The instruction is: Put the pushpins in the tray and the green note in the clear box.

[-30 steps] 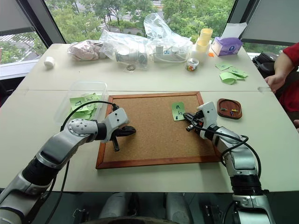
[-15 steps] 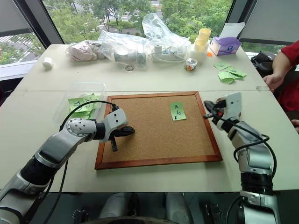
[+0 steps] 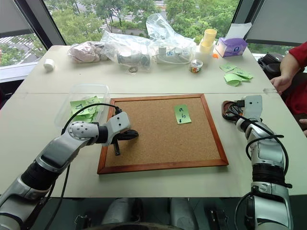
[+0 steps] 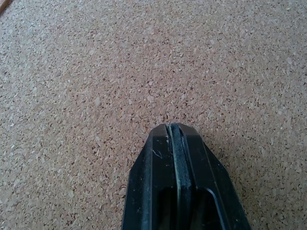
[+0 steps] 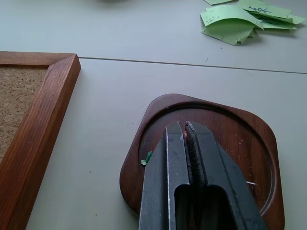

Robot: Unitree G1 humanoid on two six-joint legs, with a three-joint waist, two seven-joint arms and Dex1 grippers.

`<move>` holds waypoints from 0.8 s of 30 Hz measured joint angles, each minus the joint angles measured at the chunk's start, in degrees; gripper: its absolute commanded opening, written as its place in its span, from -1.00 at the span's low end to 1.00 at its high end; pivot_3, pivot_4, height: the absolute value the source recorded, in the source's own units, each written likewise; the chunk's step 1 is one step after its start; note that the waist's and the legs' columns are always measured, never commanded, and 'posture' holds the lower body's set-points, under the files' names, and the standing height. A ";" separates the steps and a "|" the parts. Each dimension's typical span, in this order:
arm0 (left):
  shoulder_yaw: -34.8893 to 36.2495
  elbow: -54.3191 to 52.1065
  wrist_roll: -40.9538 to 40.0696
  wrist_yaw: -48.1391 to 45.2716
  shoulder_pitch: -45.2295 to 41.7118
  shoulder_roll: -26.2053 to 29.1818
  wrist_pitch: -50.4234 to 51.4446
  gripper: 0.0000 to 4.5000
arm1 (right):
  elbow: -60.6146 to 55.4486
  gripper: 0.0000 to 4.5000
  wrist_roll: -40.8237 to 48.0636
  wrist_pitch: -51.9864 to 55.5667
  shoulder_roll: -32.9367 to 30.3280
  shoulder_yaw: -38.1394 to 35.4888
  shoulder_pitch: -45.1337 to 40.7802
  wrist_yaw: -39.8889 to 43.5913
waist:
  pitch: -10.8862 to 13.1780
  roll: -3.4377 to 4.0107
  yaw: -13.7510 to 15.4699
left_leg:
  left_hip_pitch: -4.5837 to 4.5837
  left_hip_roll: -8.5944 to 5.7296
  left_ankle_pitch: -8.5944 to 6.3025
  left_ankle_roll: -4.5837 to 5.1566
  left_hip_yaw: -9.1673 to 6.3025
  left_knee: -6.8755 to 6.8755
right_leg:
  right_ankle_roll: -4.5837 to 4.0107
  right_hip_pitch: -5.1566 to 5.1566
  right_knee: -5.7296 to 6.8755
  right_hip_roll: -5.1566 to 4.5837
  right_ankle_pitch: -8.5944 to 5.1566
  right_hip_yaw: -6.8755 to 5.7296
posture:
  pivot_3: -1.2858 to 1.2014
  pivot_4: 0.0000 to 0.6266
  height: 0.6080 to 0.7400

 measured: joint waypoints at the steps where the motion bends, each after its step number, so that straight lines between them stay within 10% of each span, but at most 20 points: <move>1: 0.01 -0.02 0.00 0.00 0.01 0.00 0.00 -1.00 | 0.20 -0.74 -0.01 -0.21 0.00 0.00 0.00 -0.07 | 0.00 0.00 0.00 | 0.00 0.00 0.00 0.00 0.00 0.00 | 0.00 0.00 0.00 0.00 0.00 0.00 | 0.03 -0.52 0.93; 9: 0.04 -0.06 0.04 0.02 0.06 -0.03 0.00 -1.00 | 1.10 0.99 0.12 -0.93 0.00 -0.89 -0.06 -1.28 | 0.00 0.00 0.00 | 0.00 0.00 0.00 0.00 0.00 0.00 | 0.00 0.00 0.00 0.00 0.00 0.00 | 0.03 -0.52 0.93; 24: 0.05 0.04 1.06 -0.17 0.00 -0.43 -0.08 -1.00 | -1.55 0.99 7.53 1.82 0.89 -6.61 -1.51 -0.23 | -0.01 0.02 0.03 | 0.01 0.00 0.00 -0.01 -0.01 0.00 | 0.00 0.02 0.00 0.00 0.00 0.00 | 0.03 -0.52 0.93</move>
